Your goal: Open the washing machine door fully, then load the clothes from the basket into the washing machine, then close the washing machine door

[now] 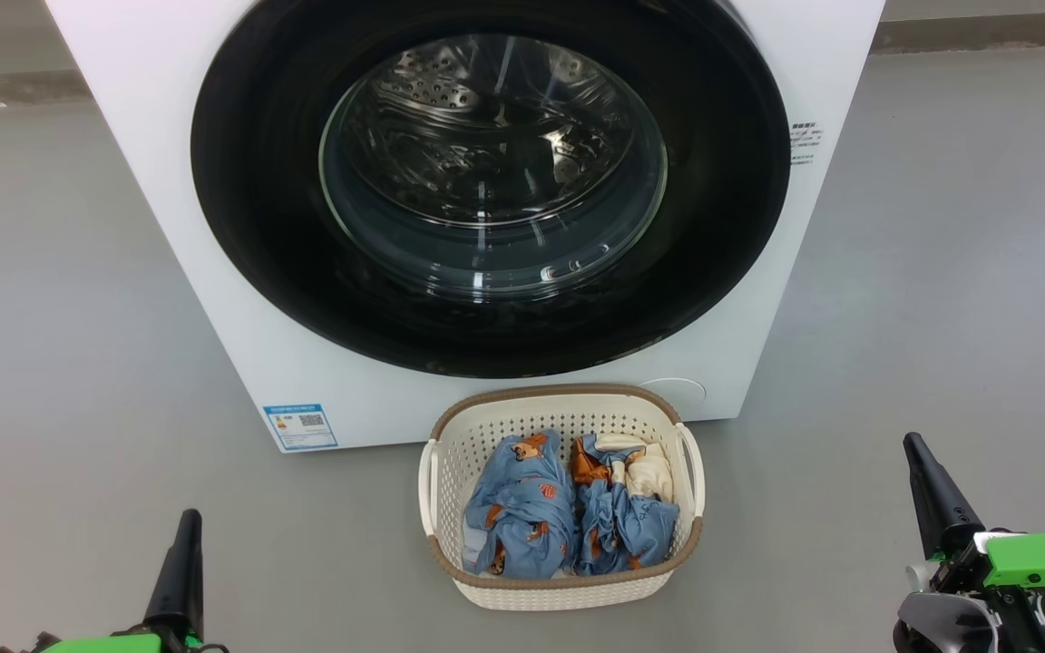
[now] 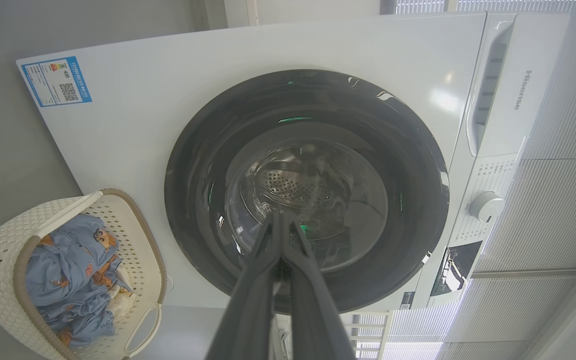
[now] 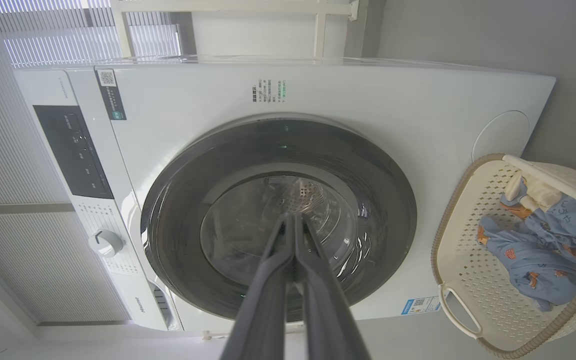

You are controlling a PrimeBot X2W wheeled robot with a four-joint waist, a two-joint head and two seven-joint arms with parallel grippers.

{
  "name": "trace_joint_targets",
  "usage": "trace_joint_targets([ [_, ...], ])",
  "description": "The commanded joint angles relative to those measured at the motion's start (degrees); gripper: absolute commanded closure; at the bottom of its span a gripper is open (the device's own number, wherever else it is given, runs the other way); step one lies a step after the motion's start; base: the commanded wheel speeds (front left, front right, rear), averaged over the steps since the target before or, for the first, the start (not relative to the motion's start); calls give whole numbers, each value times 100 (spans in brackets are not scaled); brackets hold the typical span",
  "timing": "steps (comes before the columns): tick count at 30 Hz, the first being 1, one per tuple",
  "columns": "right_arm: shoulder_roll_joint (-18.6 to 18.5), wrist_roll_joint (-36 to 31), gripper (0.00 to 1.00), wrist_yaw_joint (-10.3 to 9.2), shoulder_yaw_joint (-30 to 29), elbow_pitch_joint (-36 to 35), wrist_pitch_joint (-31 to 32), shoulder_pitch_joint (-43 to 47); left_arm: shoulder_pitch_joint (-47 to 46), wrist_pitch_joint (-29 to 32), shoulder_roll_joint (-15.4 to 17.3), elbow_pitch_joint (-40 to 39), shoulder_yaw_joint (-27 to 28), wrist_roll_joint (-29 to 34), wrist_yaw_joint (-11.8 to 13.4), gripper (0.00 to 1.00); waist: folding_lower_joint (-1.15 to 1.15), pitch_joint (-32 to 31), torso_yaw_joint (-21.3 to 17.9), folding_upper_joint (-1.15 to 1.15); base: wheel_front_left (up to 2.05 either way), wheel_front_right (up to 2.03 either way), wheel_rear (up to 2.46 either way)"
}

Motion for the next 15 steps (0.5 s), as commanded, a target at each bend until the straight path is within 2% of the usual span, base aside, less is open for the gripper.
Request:
trace_joint_targets([
  [1, -39, -143, 100, 34, 83, -143, 34, -228, -274, 35, 86, -131, 177, 43, -31, 100, 0, 0, 0, 0, 0, 0, 0],
  [15, -31, -152, 100, 34, 71, -142, 43, -229, -274, 43, 78, -130, 188, 52, -31, 100, 0, 0, 0, 0, 0, 0, 0],
])
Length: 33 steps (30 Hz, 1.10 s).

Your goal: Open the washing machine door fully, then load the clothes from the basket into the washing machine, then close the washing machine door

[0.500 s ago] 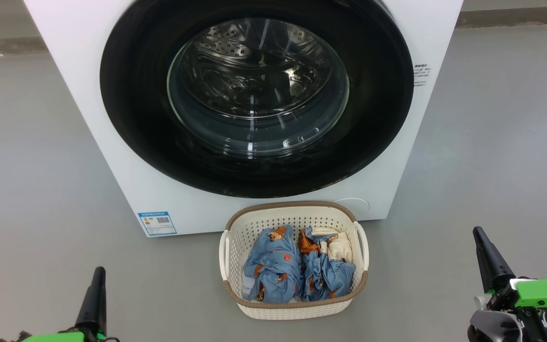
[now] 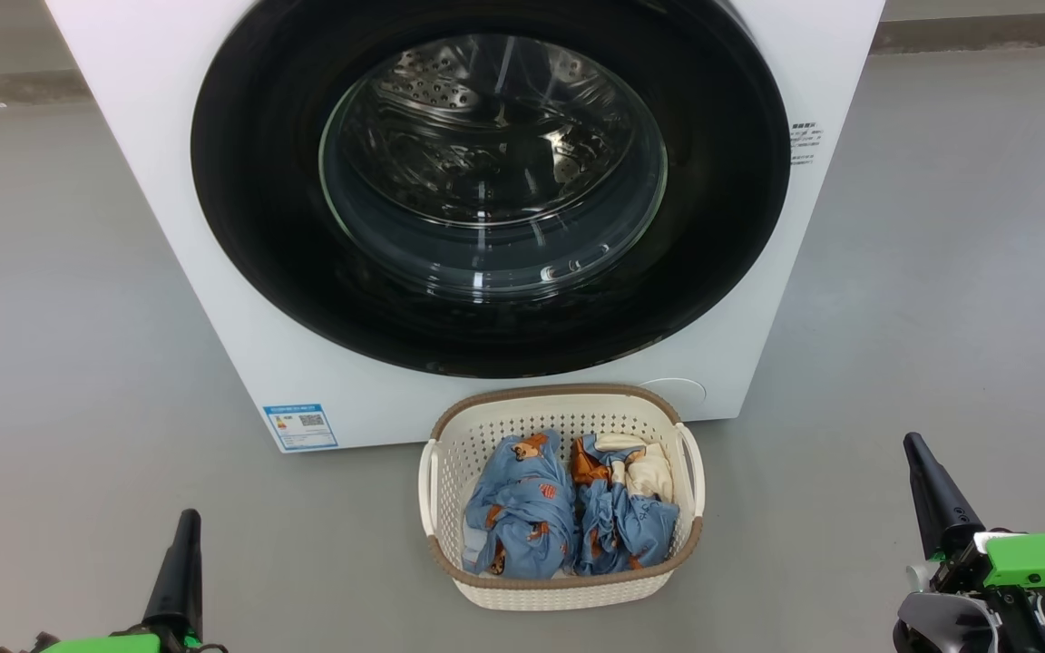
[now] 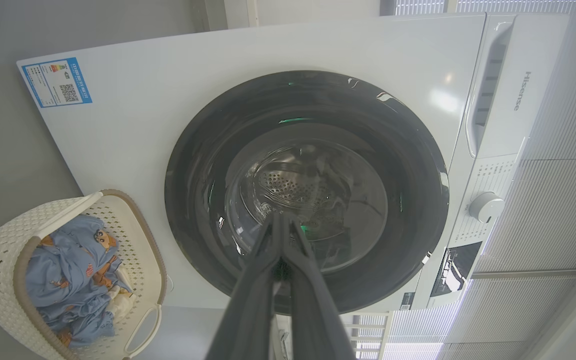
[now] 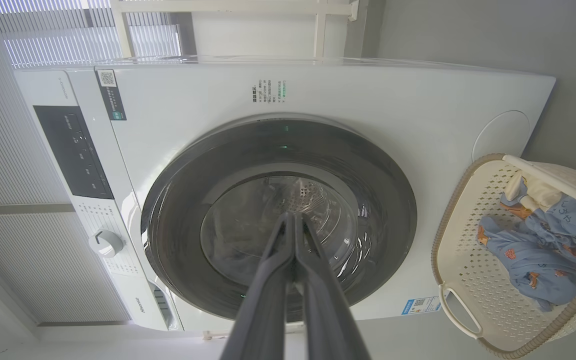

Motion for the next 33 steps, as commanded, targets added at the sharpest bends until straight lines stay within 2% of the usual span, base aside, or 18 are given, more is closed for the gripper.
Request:
trace_joint_targets([
  [1, -36, -152, 100, 34, 76, -142, 43, -229, -275, 43, 80, -130, 176, 47, -31, 100, 0, 0, 0, 0, 0, 0, 0],
  [10, -31, -158, 100, 34, 69, -141, 48, -230, -275, 48, 75, -130, 183, 52, -31, 100, 0, 0, 0, 0, 0, 0, 0],
  [11, 3, -143, 0, 0, -6, 3, 17, 0, 0, 24, -4, 2, 8, 1, 0, 0, 0, 0, 0, 0, 0, 0, 0],
  [16, 99, -145, 0, -1, 29, 321, 9, 208, 210, 16, -102, 292, -13, 2, 10, 0, 0, 2, -1, 0, 0, 0, 0],
  [22, 95, -197, 0, 1, 38, 273, -84, 203, 188, -82, -97, 233, -65, 65, 8, 0, 9, -4, 9, 0, 0, 0, 0],
  [26, 82, -265, 0, 2, 62, 241, -150, 205, 179, -147, -87, 201, -90, 154, 6, 0, 1, 2, 16, 0, 0, 0, 0],
  [33, 26, -428, 0, 4, 135, 195, -265, 173, 148, -261, -82, 117, -112, 320, 4, 0, 0, 10, 24, 0, 0, 0, 0],
])
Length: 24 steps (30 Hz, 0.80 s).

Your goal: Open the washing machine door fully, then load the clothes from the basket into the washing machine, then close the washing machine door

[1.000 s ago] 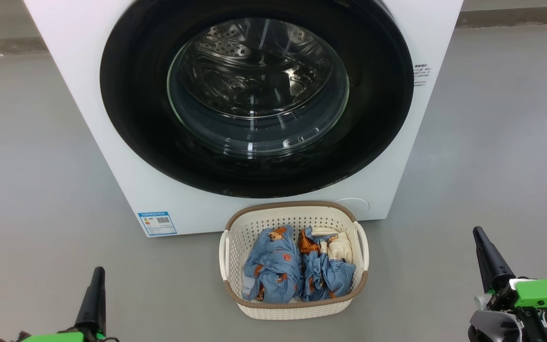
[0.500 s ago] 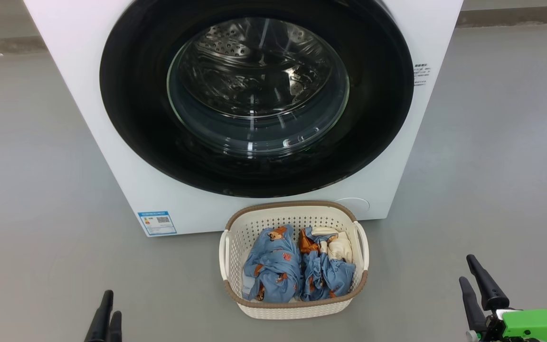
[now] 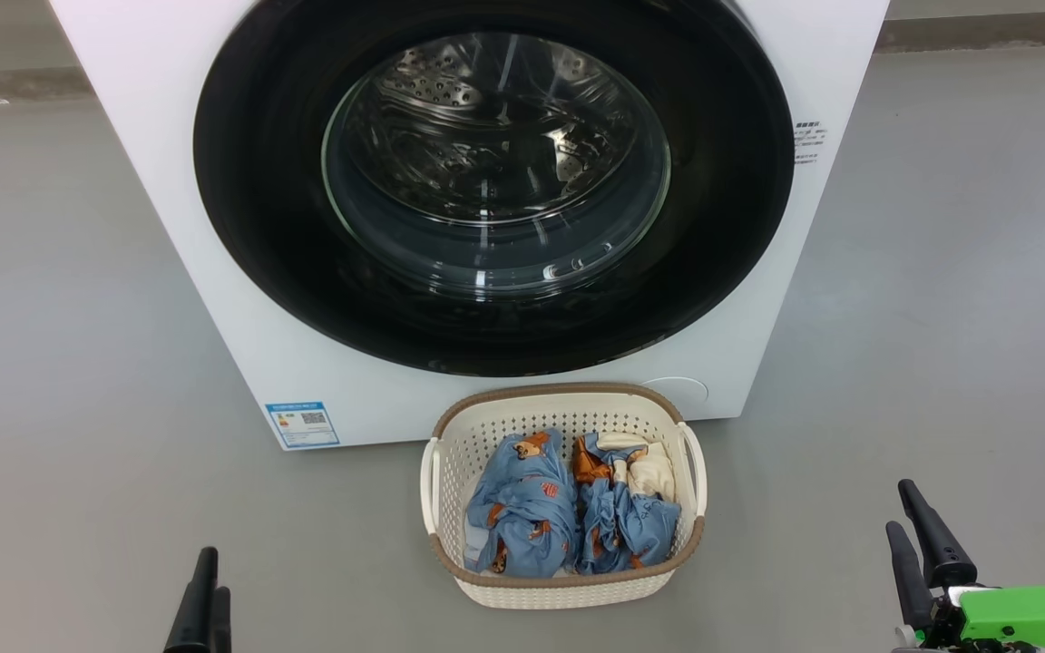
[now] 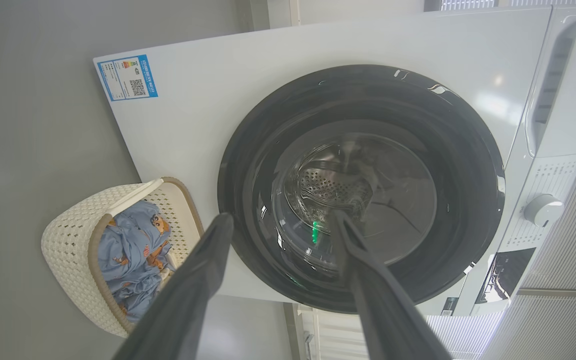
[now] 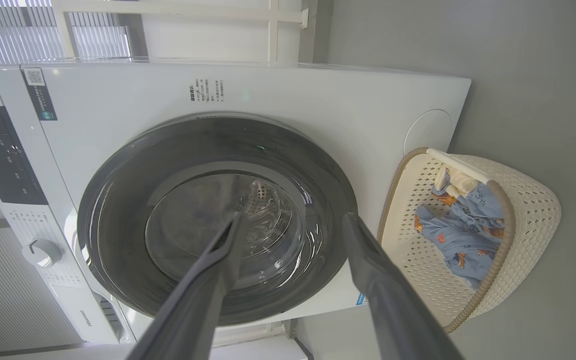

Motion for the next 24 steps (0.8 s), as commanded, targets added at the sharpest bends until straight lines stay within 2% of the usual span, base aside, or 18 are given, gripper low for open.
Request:
trace_joint_targets([
  [1, -117, -159, 0, 5, 59, -171, -58, -199, -191, -56, 59, -196, 16, 92, -14, 0, 0, 0, 2, 0, 0, 0, 0],
  [10, -174, -647, 0, 8, 108, -210, -204, -266, -226, -203, 102, -288, -63, 558, -17, 0, 0, -1, 14, 0, 0, 0, 0],
  [24, -299, -1571, 0, 12, 245, -317, -430, -326, -264, -431, 156, -358, -183, 1680, -21, 0, 0, -11, 22, 0, 0, 0, 0],
])
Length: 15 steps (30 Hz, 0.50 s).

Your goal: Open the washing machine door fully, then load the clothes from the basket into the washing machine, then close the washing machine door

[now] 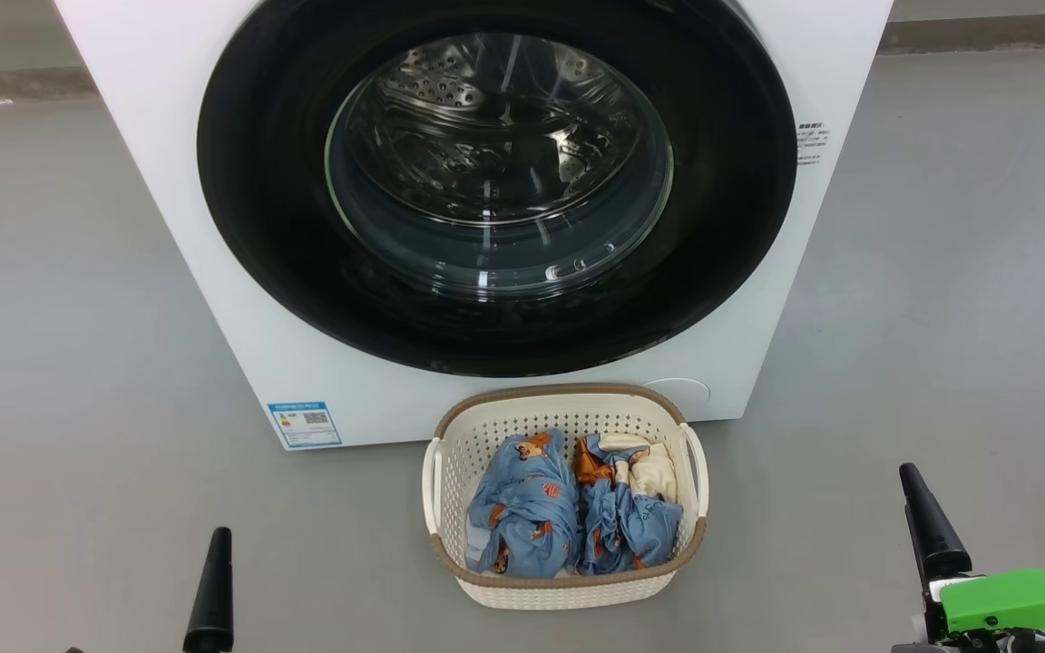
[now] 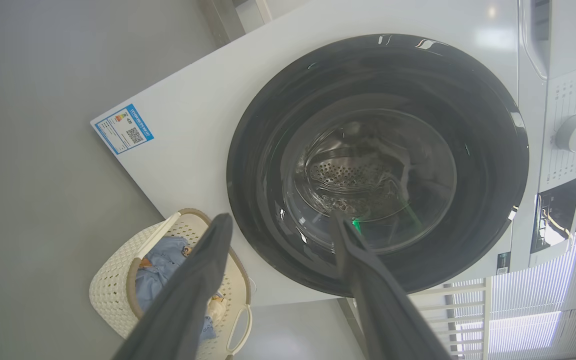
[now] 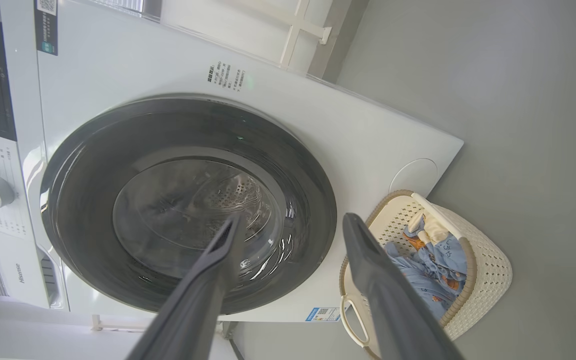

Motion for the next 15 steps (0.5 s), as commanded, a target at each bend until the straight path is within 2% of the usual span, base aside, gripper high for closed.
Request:
trace_joint_targets([
  [1, -139, -208, 0, 12, 87, -171, -65, -286, -210, -85, 83, -175, 35, 183, -20, 0, 0, -2, 1, 0, 0, 0, 0],
  [15, -281, -1306, 0, 16, 228, -173, -275, -333, -256, -297, 122, -145, -2, 1442, -25, 0, -1, -15, 26, 0, 0, 0, 0],
])
